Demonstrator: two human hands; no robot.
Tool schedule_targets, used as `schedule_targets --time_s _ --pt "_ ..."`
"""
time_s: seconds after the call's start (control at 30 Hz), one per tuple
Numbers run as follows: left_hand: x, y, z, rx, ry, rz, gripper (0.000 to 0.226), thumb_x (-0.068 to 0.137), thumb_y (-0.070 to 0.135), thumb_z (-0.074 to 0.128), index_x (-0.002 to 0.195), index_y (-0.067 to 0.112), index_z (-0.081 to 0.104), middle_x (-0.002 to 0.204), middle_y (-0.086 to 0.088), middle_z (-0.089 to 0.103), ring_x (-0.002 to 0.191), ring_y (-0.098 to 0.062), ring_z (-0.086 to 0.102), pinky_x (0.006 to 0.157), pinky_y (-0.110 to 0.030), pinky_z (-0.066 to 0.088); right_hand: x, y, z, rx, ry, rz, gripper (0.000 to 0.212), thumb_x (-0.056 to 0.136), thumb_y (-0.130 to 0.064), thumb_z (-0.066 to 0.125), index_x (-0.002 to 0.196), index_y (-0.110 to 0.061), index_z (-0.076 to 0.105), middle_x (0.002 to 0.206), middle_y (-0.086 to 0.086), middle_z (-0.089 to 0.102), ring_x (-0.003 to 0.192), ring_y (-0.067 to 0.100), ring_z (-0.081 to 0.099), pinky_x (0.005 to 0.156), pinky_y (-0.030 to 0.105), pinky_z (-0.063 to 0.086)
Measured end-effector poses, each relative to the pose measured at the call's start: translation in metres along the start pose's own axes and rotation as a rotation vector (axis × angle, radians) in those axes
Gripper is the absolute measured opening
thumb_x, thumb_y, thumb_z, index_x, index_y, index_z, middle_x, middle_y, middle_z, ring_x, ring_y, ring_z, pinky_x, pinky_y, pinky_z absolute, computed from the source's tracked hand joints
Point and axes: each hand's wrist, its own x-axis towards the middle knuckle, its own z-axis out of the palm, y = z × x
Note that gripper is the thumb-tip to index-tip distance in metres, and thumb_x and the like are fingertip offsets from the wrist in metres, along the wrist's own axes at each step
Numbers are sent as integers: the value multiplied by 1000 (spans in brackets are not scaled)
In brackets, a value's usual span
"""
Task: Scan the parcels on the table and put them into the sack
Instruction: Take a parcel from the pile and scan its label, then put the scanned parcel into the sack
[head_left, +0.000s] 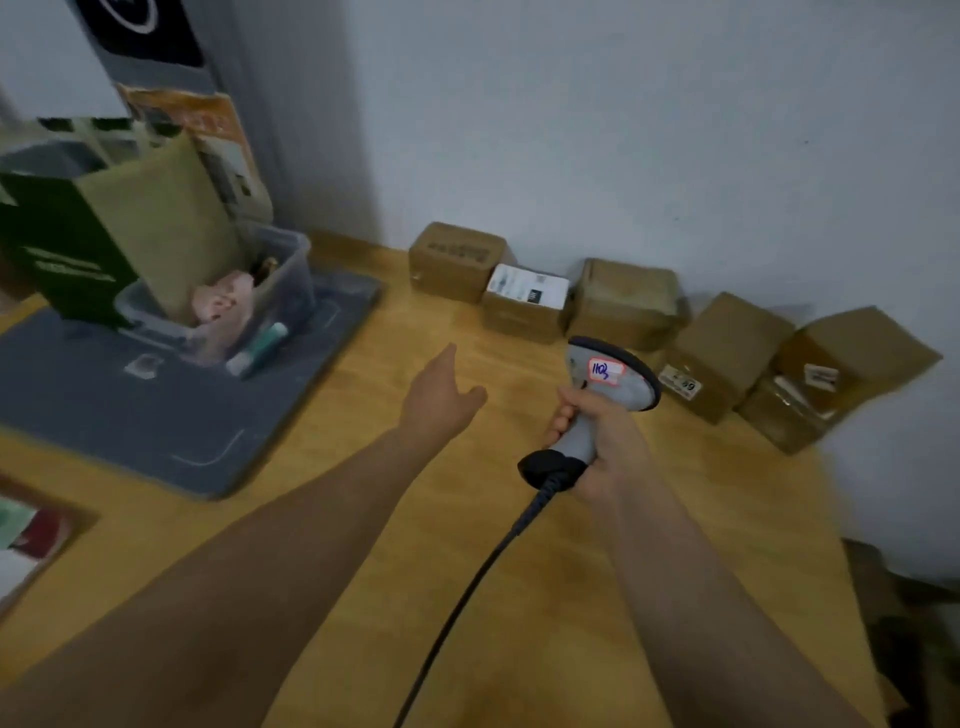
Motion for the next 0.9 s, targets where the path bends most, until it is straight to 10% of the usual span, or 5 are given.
schedule_targets --time_s 0.3,0.57,0.77,0.9 --pt "173 59 64 407 -67 212 77 83 17 68 148 9 27 149 -13 35 135 -30 37 105 -40 40 99 -43 -22 -36 45 18 9 84 -4 66 79 -5 60 56 4 52 42 13 49 40 23 42" --pt "264 88 101 911 -228 343 105 86 23 64 151 8 -17 161 -12 -9 148 -29 -12 117 -49 -12 129 -44 -50 -60 -8 -7 16 83 1 67 97 -3 60 54 5 53 41 17 47 44 26 41" --pt "243 83 93 776 -355 478 102 68 20 80 149 16 19 149 -9 31 137 -30 30 112 -47 28 125 -41 -61 -132 15 -20 17 81 2 68 96 -2 60 55 6 52 41 16 47 43 25 42" --pt "153 57 79 766 -543 655 98 71 12 79 148 20 20 154 0 21 143 -20 20 112 -32 23 105 -31 -73 -175 98 -62 15 81 3 68 93 -2 60 55 7 53 42 17 48 43 26 43"
